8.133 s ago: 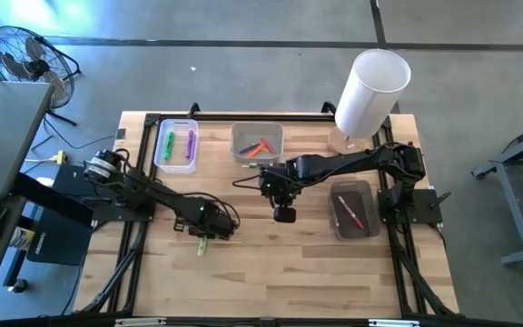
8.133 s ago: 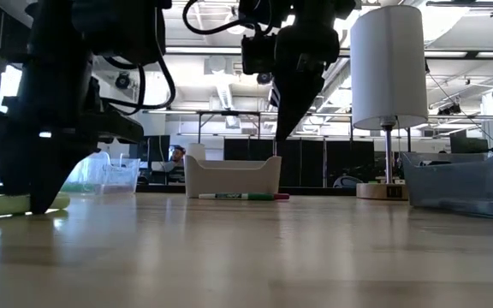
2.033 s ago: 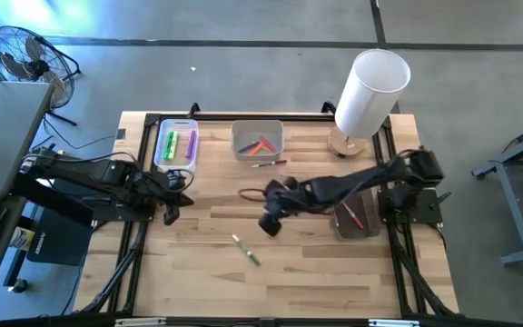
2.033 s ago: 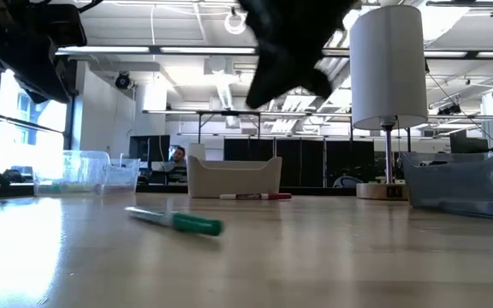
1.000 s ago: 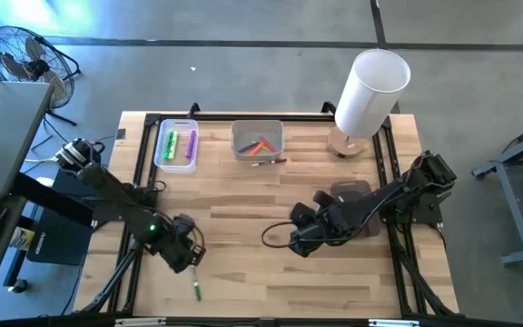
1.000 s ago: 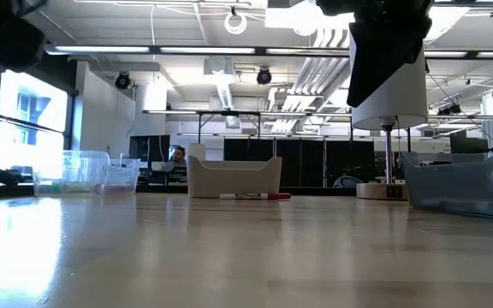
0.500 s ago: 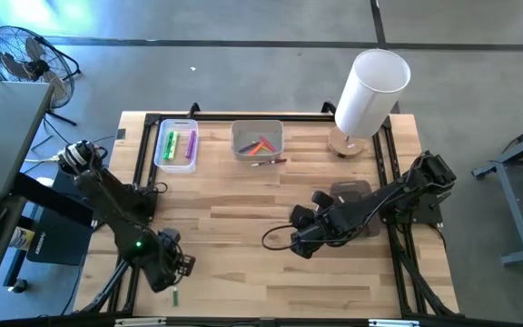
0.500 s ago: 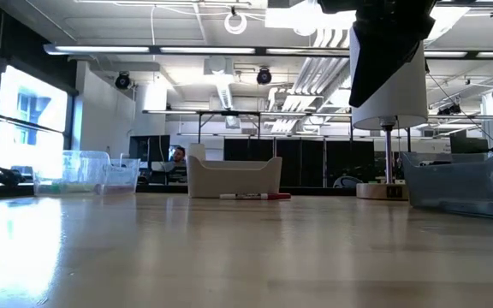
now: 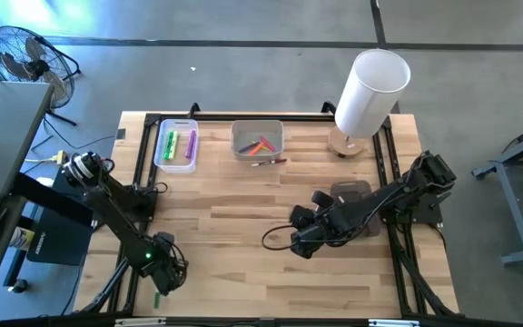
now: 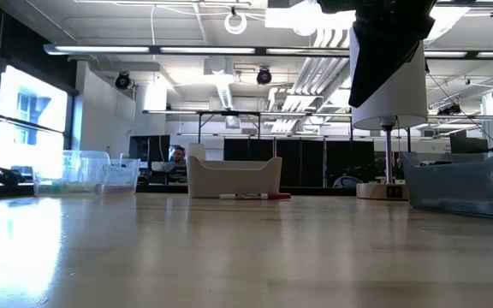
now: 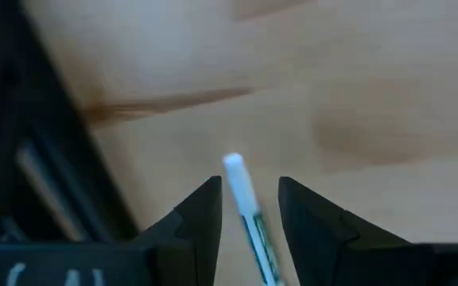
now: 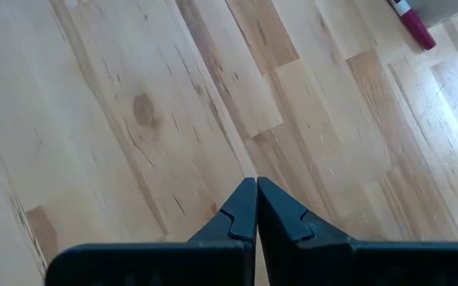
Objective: Pick & Place Markers
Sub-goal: Put the green marker into the black bin
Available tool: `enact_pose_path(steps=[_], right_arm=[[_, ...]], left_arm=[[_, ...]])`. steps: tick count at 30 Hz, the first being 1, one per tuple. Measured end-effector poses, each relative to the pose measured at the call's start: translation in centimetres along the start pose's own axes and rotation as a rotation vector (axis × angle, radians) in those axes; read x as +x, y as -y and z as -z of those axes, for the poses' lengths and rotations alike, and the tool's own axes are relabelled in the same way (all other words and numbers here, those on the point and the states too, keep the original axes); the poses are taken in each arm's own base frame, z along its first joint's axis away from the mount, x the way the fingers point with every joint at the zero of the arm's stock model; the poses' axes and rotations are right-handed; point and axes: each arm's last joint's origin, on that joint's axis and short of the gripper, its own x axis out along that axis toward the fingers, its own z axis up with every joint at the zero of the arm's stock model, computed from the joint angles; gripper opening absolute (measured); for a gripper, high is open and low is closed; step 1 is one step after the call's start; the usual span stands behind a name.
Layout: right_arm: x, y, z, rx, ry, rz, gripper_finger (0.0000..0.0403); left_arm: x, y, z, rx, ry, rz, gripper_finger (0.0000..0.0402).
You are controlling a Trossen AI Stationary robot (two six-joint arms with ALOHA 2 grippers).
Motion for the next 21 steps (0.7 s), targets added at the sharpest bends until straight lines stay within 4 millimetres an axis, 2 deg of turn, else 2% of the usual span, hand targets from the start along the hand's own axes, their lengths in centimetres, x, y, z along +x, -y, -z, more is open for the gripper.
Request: enact_pose_path(steps=[8,11,17,21], right_arm=[[0.0,0.0,0.0,-0.007,0.002,0.002,0.0000],[0.0,0.0,0.0,-0.018,0.004,0.004,0.0000],[0.0,0.0,0.0,-0.026,0.005,0.006,0.0000],[0.0,0.0,0.0,-0.033,0.006,0.007,0.0000]], left_arm=[[2.1,0.1,0.6,0.042,-0.001,-0.108,0.0120],[2.6,0.3,0.7,0.046,-0.010,-0.113,0.0098],[2.6,0.6,0.8,0.073,0.003,-0.070,0.0018],[2.6,0.7,0.7,0.077,0.015,-0.058,0.0016]])
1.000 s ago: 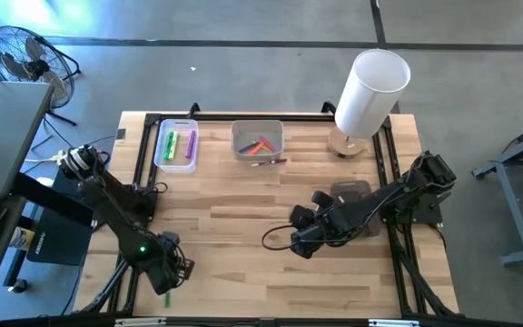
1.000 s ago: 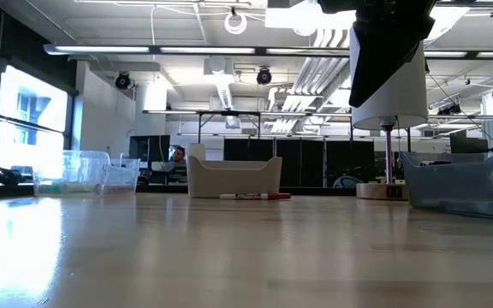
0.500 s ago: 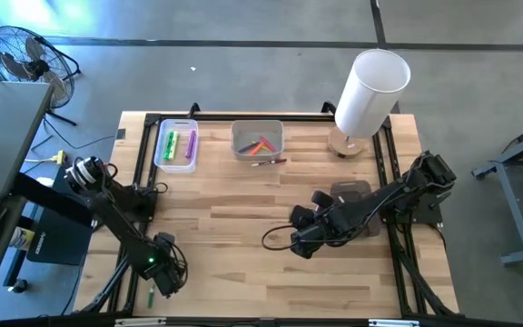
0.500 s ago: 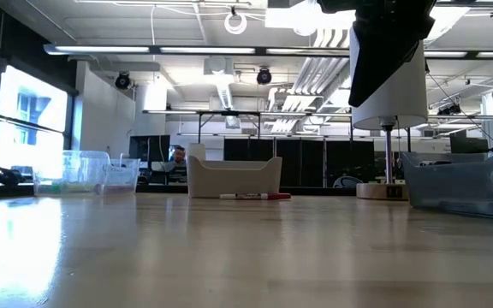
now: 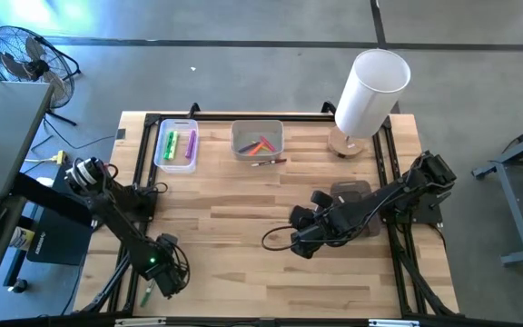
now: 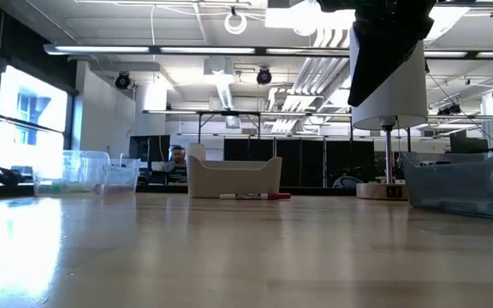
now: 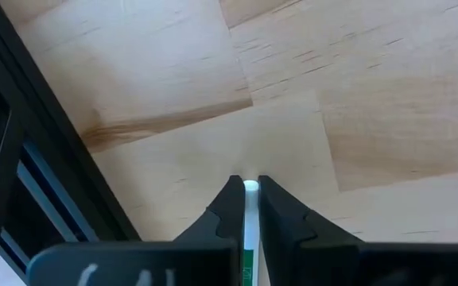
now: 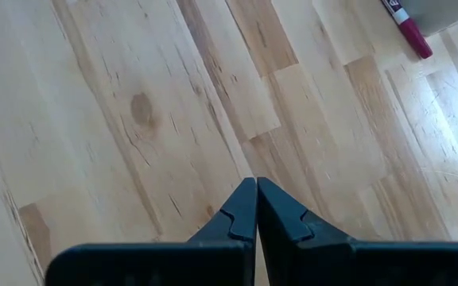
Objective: Pick & Place Markers
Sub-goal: Put the green marker into the black bin
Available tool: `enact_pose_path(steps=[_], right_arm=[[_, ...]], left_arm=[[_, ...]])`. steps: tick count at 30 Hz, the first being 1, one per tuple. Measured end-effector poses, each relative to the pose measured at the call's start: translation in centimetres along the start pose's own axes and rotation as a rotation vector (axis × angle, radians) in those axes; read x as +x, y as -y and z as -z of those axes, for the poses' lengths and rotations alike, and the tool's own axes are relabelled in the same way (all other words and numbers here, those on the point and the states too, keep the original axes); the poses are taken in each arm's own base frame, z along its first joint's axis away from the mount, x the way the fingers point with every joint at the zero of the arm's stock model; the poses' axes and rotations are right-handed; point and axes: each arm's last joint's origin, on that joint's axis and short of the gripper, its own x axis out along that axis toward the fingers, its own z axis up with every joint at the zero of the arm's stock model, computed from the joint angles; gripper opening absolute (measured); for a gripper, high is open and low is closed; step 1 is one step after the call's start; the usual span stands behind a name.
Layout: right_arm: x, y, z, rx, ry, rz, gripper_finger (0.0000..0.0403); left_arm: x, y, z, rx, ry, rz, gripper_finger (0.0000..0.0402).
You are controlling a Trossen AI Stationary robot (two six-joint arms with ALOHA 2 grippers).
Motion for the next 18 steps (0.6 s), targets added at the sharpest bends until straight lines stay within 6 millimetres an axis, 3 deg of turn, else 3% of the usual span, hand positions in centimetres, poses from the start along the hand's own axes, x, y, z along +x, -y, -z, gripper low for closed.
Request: enact_pose_path(steps=[8,18], right_arm=[[0.0,0.0,0.0,0.000,0.000,0.001,0.0000],[-0.2,-0.4,0.1,0.016,0.015,-0.022,0.0000]], left_arm=[[-2.1,1.6,-0.9,-0.012,0.111,0.114,0.0006],[-3.3,2.7,-2.8,0.003,0.289,0.204,0.0001]])
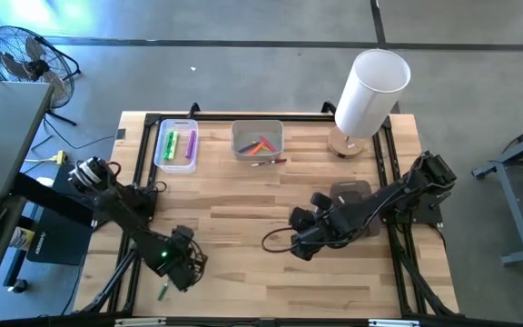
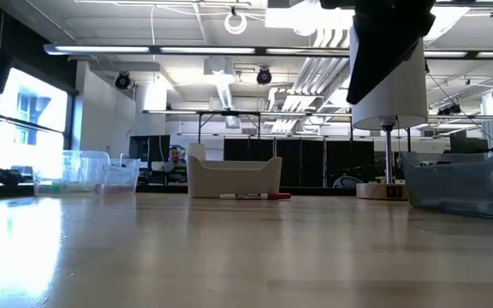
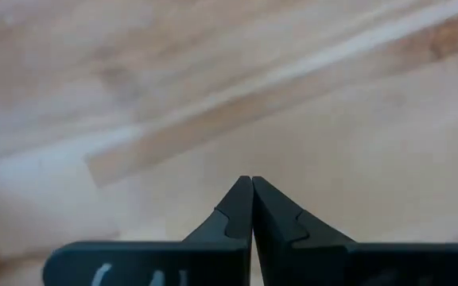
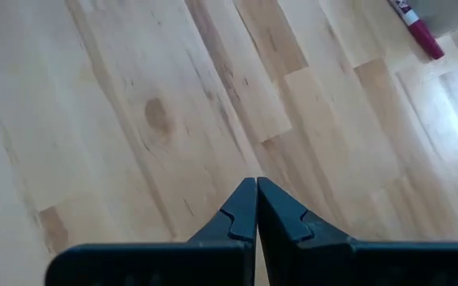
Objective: Pick & Place Markers
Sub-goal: Put the green marker into the black bin
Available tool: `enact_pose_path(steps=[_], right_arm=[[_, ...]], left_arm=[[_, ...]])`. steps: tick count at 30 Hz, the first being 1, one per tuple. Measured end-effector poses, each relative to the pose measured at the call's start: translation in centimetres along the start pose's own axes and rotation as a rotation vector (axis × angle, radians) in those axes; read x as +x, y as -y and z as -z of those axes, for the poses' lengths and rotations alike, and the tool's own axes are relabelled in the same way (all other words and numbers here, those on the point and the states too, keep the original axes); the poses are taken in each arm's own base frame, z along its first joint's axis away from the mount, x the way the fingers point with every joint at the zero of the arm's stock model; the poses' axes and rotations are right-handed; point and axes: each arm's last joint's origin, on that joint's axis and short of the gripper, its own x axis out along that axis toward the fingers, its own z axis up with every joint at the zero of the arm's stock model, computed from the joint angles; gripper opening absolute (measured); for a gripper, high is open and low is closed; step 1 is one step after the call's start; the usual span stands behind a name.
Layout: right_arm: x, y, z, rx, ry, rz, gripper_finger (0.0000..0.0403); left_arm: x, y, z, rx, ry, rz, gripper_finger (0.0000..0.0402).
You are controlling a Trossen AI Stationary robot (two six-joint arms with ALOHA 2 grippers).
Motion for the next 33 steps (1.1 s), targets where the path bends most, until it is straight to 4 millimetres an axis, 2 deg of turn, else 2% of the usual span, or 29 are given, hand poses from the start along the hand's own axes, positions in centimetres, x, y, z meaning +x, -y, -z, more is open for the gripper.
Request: enact_pose_path(steps=[8,15,21,27,33], right_arm=[[-0.4,-0.7,0.3,0.061,0.020,-0.029,0.0000],[-0.8,-1.3,0.9,0.152,0.024,-0.040,0.0000],[-1.1,-1.7,1.1,0.275,0.091,-0.022,0.0000],[-1.2,-2.0,0.4,0.390,0.220,-0.021,0.0008],[-1.0,-2.1,-1.7,0.441,0.359,-0.072,0.0056]], left_arm=[[-0.3,1.4,-3.3,0.105,0.017,0.033,0.0001],[-1.4,2.3,-7.9,0.191,0.105,0.108,0.0001],[-2.9,3.3,-12.3,0.302,0.201,0.253,0.0000],[-4.7,4.4,-16.7,0.419,0.334,0.448,0.0000],[-6.2,5.2,-19.8,0.511,0.410,0.649,0.0000]])
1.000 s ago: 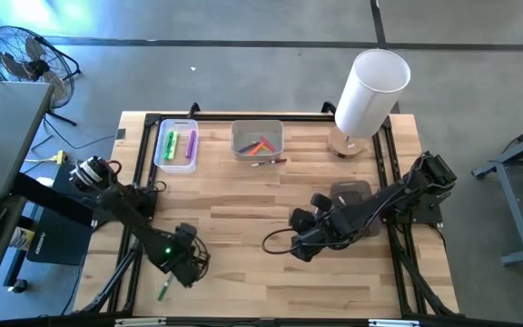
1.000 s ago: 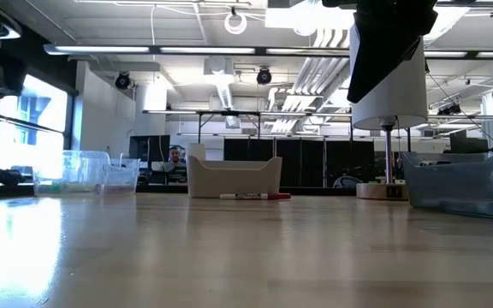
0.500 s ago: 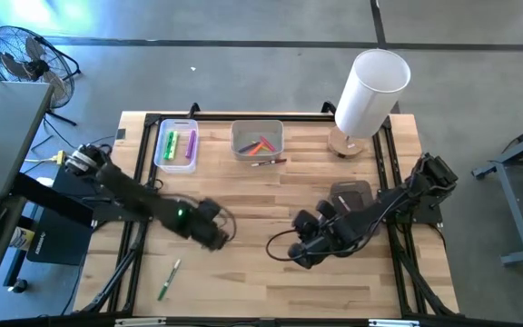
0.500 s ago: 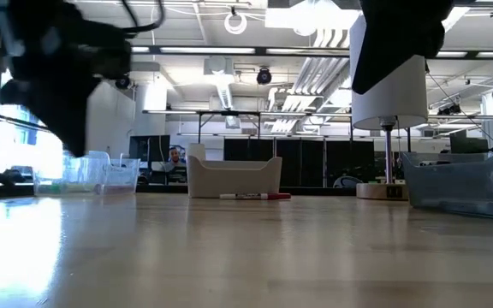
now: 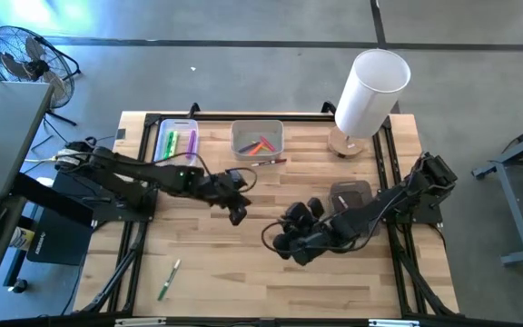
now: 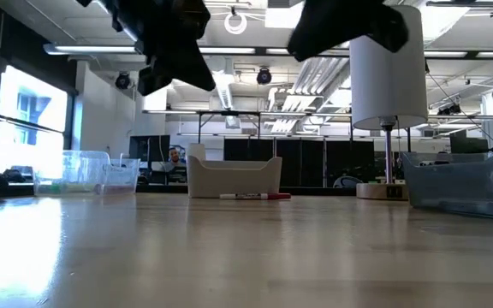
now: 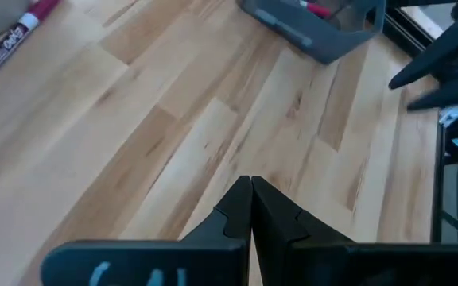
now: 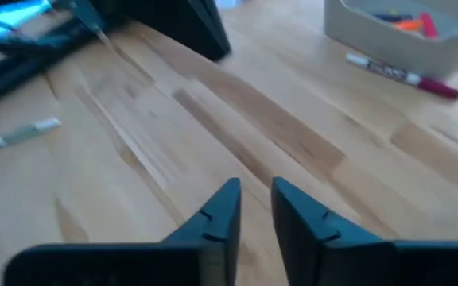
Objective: Pick & Place Markers
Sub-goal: Put the green marker into the black bin
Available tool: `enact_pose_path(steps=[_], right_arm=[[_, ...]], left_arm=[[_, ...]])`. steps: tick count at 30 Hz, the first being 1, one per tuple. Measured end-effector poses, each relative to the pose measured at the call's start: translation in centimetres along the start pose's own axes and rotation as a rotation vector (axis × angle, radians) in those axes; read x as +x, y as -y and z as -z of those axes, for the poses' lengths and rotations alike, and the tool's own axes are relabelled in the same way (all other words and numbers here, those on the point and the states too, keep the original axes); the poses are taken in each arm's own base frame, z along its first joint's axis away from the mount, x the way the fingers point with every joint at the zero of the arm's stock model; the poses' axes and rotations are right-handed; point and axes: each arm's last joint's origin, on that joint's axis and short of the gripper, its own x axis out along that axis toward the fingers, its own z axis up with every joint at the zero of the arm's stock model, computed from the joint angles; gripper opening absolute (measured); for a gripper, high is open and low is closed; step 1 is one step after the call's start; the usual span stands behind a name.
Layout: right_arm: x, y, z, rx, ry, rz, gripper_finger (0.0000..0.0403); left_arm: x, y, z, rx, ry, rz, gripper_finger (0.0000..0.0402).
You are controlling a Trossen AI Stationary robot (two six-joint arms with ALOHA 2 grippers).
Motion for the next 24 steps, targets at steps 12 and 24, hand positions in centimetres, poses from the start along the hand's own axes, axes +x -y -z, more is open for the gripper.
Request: enact_pose_path(steps=[12,24], right_arm=[[1.2,0.7,-1.1,-0.034,-0.046,0.008,0.0107],[0.6,0.8,-0.1,-0.159,-0.106,0.011,0.0010]], left_arm=[[-3.2,1.8,1.4,0.085,-0.273,-0.168,0.0000],[-10.1,4.6,9.3,-0.234,-0.388,-0.339,0.0002]])
